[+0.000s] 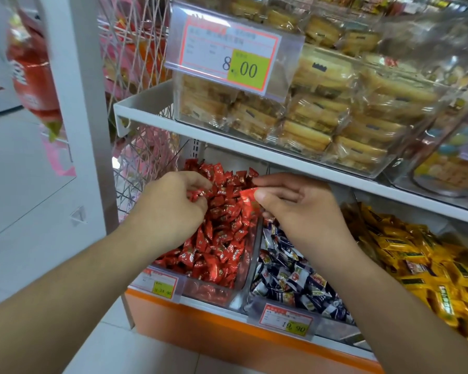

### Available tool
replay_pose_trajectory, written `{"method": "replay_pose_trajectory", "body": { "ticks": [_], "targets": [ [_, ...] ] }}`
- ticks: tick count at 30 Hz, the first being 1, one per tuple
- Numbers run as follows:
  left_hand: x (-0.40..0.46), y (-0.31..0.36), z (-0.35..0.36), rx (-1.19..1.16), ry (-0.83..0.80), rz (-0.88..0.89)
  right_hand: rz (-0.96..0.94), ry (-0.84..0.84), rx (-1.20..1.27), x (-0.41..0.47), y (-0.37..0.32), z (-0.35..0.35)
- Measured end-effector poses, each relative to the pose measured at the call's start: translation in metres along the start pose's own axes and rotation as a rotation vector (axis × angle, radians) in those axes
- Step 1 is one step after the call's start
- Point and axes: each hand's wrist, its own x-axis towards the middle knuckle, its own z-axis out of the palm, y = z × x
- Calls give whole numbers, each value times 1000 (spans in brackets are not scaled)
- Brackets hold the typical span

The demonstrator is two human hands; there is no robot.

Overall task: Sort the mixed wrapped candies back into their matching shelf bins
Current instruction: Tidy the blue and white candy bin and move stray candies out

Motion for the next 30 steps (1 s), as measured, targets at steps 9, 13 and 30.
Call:
{"method": "replay_pose_trajectory", "body": {
  "ticks": [9,13,30],
  "targets": [
    [-15,18,19,90,-265,237,-32,-17,-420,2,42,-27],
    [-22,24,33,181,-389,340,-111,-224,-688,-10,51,-30],
    [-21,27,36,181,-379,329,-77,-86,-684,23,63,-30]
  ]
}}
